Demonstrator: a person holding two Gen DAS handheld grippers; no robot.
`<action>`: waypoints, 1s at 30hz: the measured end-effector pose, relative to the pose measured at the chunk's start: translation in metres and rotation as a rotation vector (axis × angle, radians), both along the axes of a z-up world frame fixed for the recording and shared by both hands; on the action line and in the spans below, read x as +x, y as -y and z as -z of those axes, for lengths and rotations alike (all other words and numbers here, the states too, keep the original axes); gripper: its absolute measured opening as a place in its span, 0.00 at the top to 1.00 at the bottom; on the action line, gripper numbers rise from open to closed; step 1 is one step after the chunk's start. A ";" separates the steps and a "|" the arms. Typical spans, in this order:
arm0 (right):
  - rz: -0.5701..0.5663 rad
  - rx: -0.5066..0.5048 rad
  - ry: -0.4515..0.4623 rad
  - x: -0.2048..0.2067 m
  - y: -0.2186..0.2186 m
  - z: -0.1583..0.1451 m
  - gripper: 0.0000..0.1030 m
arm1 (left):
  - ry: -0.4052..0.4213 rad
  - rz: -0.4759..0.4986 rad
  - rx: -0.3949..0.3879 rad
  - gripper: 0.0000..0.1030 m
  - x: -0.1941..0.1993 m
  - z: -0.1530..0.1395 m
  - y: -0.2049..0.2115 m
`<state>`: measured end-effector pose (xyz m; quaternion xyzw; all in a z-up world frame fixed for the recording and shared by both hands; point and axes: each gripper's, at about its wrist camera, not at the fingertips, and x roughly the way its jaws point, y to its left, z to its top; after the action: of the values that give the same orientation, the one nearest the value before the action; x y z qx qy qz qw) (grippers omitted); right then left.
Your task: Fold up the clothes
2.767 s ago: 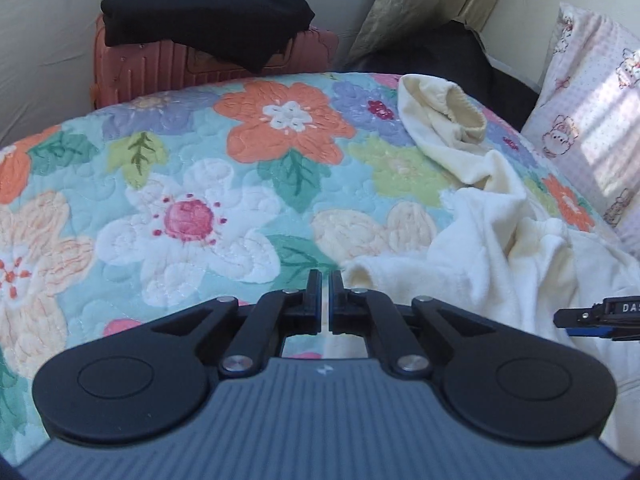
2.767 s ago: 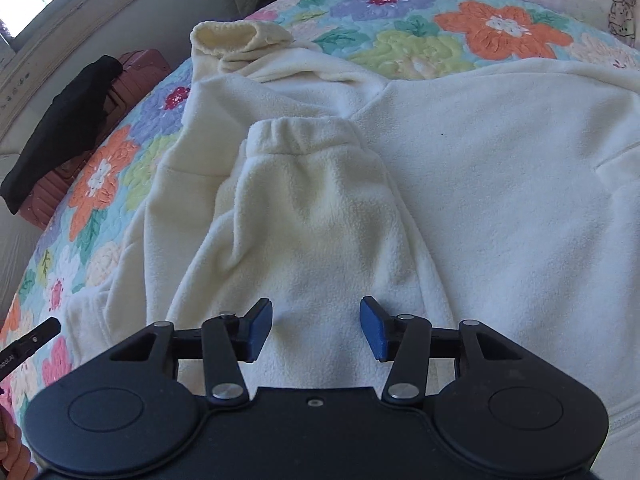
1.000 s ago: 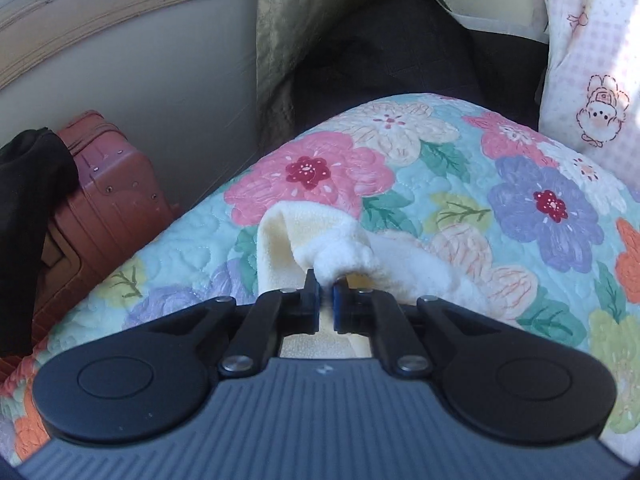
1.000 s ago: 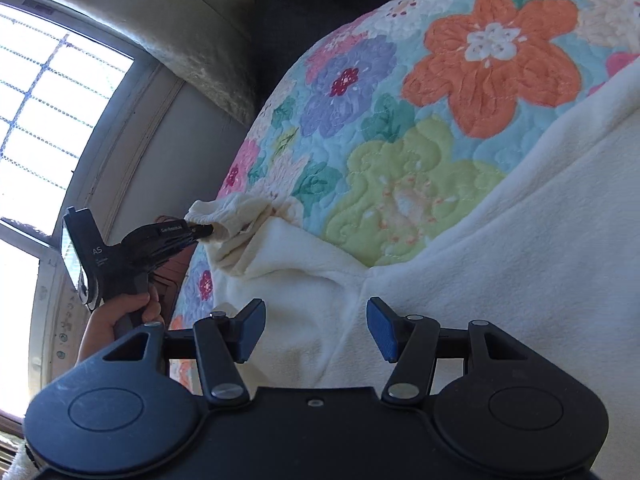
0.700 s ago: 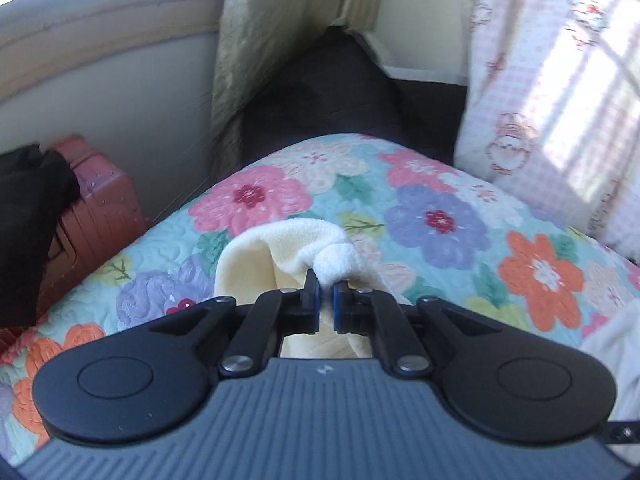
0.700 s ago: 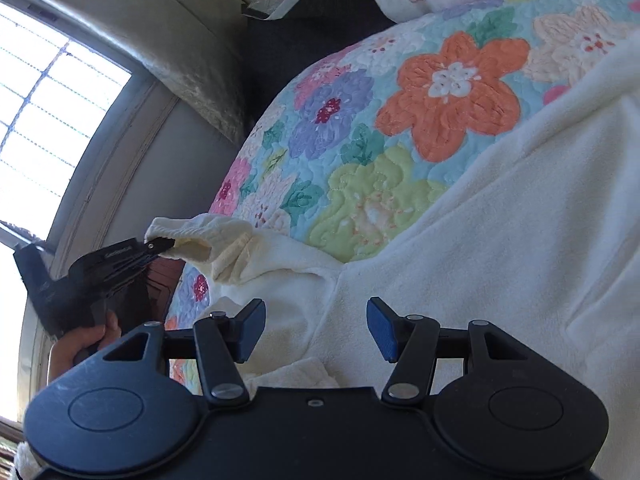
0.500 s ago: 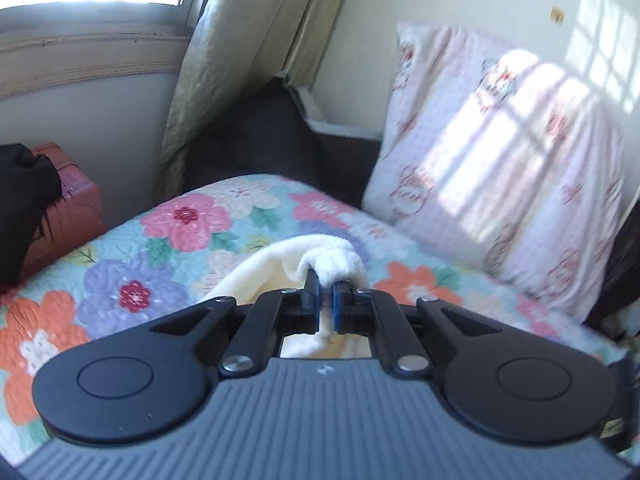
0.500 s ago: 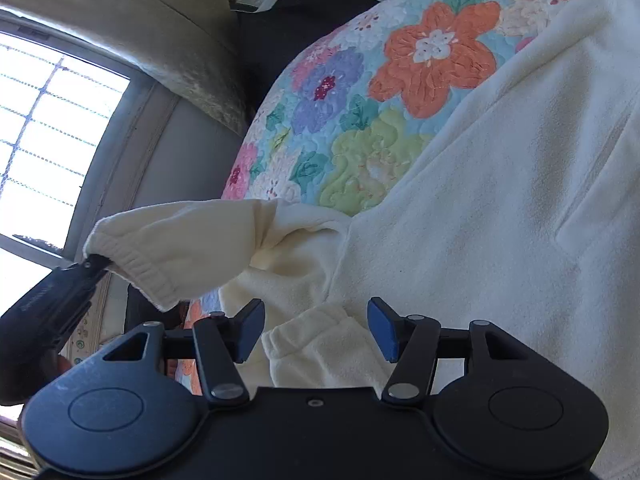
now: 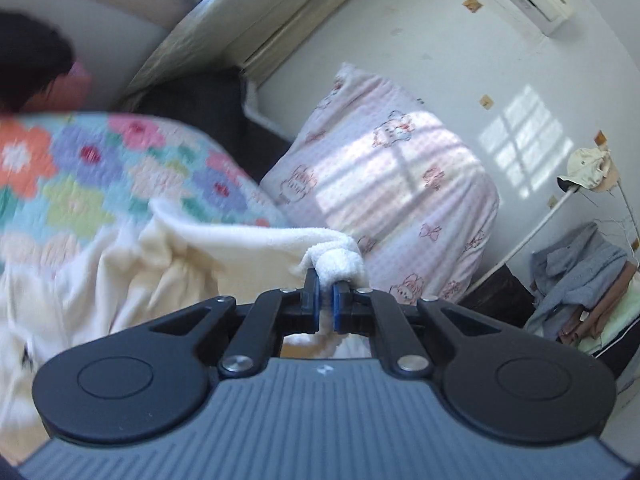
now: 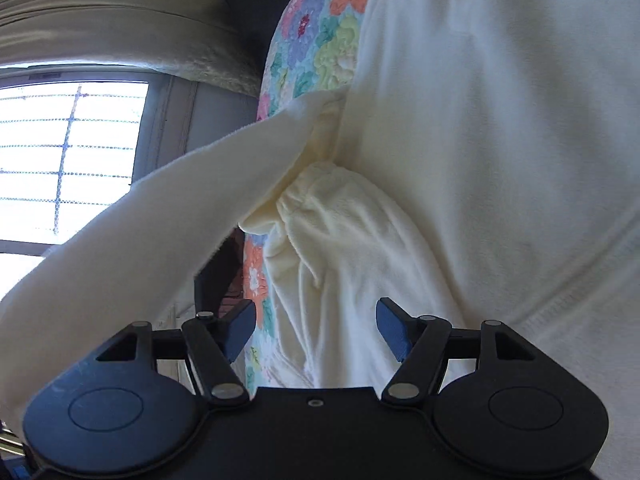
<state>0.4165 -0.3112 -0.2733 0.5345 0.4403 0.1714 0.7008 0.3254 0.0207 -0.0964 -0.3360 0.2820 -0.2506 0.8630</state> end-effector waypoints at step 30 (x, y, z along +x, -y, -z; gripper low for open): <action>-0.456 -0.910 0.485 -0.184 -0.124 -0.060 0.24 | -0.121 0.056 -0.161 0.95 -0.095 0.116 -0.005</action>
<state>0.2324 -0.1872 -0.2135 0.0150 0.4003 0.2291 0.8871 0.2305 0.0253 -0.2128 -0.4106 0.3221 -0.2755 0.8073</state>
